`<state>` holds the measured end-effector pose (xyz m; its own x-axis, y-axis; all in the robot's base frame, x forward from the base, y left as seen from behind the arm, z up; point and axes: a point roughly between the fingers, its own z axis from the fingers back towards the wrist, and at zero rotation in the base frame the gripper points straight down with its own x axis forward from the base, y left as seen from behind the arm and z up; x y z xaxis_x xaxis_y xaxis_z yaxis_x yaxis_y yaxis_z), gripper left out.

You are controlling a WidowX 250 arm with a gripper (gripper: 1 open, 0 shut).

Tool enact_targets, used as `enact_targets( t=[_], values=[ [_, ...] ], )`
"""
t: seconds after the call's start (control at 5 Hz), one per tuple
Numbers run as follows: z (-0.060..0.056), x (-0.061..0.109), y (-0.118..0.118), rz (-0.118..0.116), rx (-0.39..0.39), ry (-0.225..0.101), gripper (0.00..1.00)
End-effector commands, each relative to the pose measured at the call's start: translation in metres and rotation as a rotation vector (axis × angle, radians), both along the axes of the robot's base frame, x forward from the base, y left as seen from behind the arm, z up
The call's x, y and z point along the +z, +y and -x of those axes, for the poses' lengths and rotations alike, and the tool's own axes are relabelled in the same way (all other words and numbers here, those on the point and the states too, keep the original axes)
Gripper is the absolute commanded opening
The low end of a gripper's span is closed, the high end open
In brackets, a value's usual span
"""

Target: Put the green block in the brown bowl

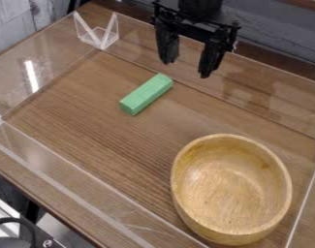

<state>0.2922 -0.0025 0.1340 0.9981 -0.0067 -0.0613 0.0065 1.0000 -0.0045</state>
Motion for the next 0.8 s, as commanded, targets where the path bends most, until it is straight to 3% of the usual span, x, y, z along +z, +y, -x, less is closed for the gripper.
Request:
enact_targets(
  t=[0.0,0.2,0.6],
  values=[
    [-0.003,-0.01,0.015,-0.002,-0.008,0.0,1.0],
    [0.001,-0.03,0.035,-0.005,-0.027,0.007,1.0],
    [0.005,-0.045,0.06,-0.009,-0.103,-0.032,1.0]
  ],
)
